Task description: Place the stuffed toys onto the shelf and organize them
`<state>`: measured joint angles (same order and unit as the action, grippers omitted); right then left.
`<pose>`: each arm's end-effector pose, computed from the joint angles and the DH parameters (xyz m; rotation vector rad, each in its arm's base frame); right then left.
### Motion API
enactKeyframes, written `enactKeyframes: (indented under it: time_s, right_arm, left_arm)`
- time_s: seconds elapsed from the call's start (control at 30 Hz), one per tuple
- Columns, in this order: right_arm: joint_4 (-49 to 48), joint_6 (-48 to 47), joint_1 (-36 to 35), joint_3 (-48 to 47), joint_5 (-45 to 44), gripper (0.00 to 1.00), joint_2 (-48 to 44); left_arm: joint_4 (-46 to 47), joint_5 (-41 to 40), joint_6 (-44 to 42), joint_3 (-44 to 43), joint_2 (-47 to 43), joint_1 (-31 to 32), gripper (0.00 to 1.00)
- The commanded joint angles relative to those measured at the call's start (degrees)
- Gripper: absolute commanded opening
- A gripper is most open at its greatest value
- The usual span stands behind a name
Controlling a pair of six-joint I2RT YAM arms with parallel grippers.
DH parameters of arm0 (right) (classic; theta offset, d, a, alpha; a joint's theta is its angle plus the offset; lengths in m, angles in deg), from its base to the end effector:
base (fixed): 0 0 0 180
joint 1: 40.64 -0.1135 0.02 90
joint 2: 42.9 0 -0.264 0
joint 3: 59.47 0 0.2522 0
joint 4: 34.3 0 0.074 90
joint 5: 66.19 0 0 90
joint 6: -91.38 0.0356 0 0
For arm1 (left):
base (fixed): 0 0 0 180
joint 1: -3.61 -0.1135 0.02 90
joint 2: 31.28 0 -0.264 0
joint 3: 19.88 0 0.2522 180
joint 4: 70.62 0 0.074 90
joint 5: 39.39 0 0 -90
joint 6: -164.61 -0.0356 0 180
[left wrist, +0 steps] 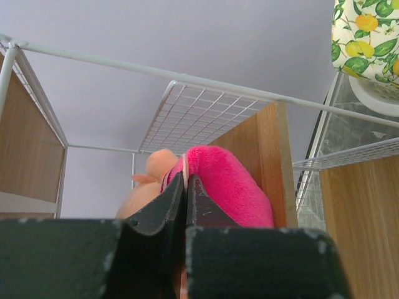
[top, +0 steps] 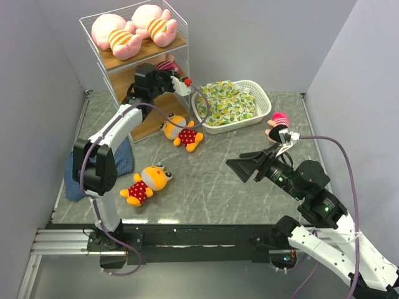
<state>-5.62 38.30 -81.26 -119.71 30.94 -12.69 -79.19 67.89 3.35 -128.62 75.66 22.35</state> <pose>0.0878 0.0811 0.3751 -0.1599 1.6609 1.1485 0.4287 -0.1566 0.3612 1.3538 1.0318 0.4331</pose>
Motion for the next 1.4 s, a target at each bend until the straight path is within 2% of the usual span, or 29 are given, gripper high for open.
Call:
enactKeyframes:
  time_s: [0.0,0.13,0.2,0.4,0.6,0.73,0.87,0.97,1.0,1.13,1.2,1.23,1.3,1.37]
  right_arm:
    - [-3.1,-1.4,-0.2,-0.3,0.3,1.00,0.8]
    - [-3.1,-1.8,-0.2,-0.4,0.3,1.00,1.1]
    - [-2.9,-1.8,-0.2,-0.5,0.3,1.00,1.1]
    - [-2.7,-1.6,-0.2,-0.3,0.6,1.00,0.7]
    - [-0.9,-1.8,-0.2,-1.2,0.3,1.00,0.5]
    - [2.2,-0.5,-0.2,-2.6,-1.6,1.00,1.4]
    - [6.0,3.3,-0.2,-3.4,-4.0,1.00,3.8]
    - [13.3,6.7,-0.2,-5.3,-9.8,1.00,7.6]
    - [14.9,8.1,0.0,-6.1,-13.7,1.00,8.8]
    - [23.5,13.9,0.4,-11.1,-22.9,1.00,15.2]
    - [26.9,20.9,1.4,-10.9,-27.2,1.00,16.1]
    - [27.8,23.3,2.3,-10.2,-31.0,1.00,16.3]
    - [28.9,29.3,4.0,-8.9,-34.5,1.00,16.4]
    - [28.4,31.5,9.1,-7.6,-37.4,1.00,16.4]
  left_arm:
    - [1.6,2.9,-0.3,-2.7,1.2,-0.4,0.06]
    - [2.5,3.6,0.4,-2.8,1.5,-0.4,0.07]
    - [3.6,3.0,1.0,-2.1,1.1,-0.3,0.11]
    - [7.1,1.2,1.9,0.9,-1.5,-0.2,0.47]
    - [9.5,0.3,4.6,2.8,-5.4,1.2,0.65]
    - [9.8,-1.1,7.7,5.5,-9.2,3.7,0.70]
    - [11.7,-0.9,15.6,13.2,-15.6,6.7,0.73]
    - [12.1,0.2,22.3,18.5,-20.3,9.8,0.76]
    - [12.3,-0.5,23.7,19.9,-21.5,11.6,0.83]
    - [13.6,-3.1,34.7,26.6,-26.8,15.3,0.89]
    - [12.2,-3.8,39.5,28.1,-29.4,16.5,0.94]
    - [9.7,-3.9,44.7,28.2,-30.3,16.7,0.97]
    - [6.9,-3.7,50.1,28.0,-32.5,16.9,0.97]
    - [3.2,-4.9,56.7,28.6,-34.8,16.9,0.96]
